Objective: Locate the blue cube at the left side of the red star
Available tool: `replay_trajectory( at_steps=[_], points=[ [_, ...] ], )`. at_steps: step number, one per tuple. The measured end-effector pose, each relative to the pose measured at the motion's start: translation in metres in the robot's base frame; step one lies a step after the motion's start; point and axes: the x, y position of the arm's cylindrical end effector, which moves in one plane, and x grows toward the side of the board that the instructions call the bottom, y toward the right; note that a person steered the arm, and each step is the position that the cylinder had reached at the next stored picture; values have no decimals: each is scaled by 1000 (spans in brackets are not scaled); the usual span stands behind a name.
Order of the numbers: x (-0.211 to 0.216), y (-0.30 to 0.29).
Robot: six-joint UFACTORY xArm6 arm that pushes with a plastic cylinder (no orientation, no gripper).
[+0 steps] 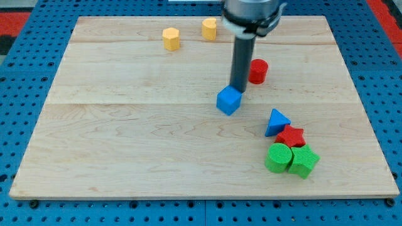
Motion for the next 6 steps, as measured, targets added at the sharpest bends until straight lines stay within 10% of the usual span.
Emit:
replay_trajectory(
  at_steps=[2, 6],
  points=[
    [5, -91],
    [76, 24]
  ],
)
